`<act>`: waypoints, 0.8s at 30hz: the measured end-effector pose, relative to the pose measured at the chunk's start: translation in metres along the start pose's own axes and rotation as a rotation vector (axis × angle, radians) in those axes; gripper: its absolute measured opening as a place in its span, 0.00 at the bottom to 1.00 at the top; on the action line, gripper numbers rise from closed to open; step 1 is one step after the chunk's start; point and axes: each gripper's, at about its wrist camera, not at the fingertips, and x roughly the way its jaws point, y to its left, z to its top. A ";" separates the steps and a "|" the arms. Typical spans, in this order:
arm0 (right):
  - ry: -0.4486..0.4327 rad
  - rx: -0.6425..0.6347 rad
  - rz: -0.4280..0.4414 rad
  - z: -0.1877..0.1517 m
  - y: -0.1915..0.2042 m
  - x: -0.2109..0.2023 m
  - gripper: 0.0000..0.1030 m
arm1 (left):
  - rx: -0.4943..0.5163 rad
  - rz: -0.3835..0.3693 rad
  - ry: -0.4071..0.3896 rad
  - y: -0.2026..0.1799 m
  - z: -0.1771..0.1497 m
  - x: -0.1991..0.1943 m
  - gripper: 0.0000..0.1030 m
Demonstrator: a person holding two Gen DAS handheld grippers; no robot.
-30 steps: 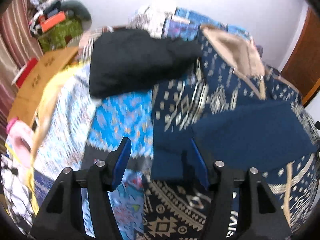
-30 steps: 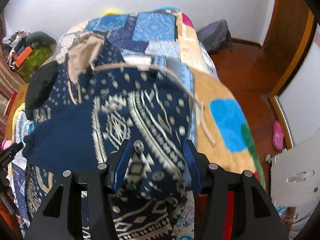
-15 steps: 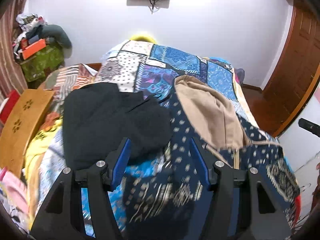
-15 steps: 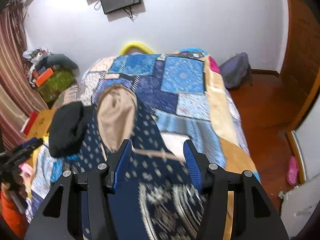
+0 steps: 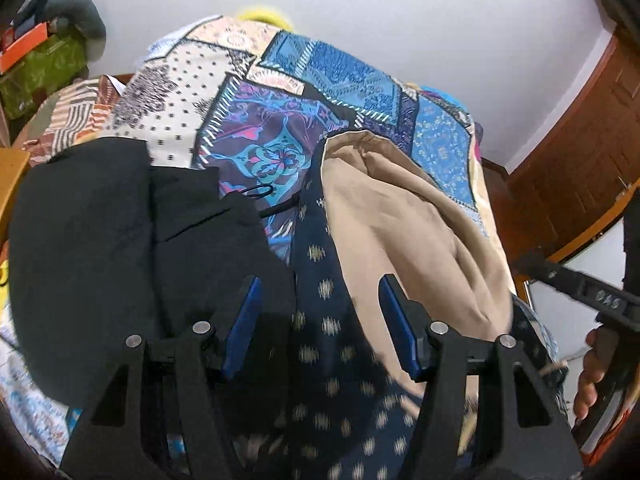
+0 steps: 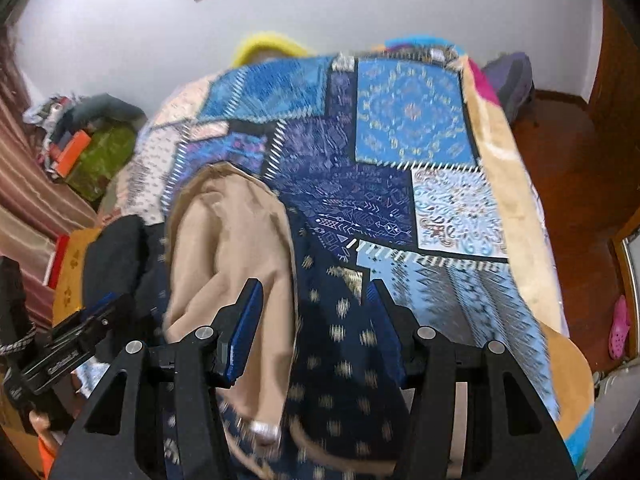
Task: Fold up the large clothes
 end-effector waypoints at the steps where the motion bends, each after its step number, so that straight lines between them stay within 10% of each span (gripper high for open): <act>1: 0.022 0.002 -0.008 0.003 -0.001 0.012 0.48 | -0.009 0.002 0.006 0.001 0.002 0.008 0.56; 7: 0.100 -0.005 -0.092 0.014 -0.004 0.063 0.48 | -0.027 0.016 0.013 0.006 0.017 0.038 0.39; 9: 0.093 0.021 -0.134 0.014 -0.010 0.071 0.48 | -0.027 -0.016 0.045 0.005 0.020 0.049 0.20; 12: 0.113 0.071 -0.097 0.012 -0.020 0.077 0.17 | 0.013 0.026 0.045 -0.003 0.021 0.057 0.10; 24: -0.064 -0.026 -0.012 -0.007 0.000 -0.035 0.05 | 0.070 0.003 -0.066 -0.026 -0.001 -0.041 0.07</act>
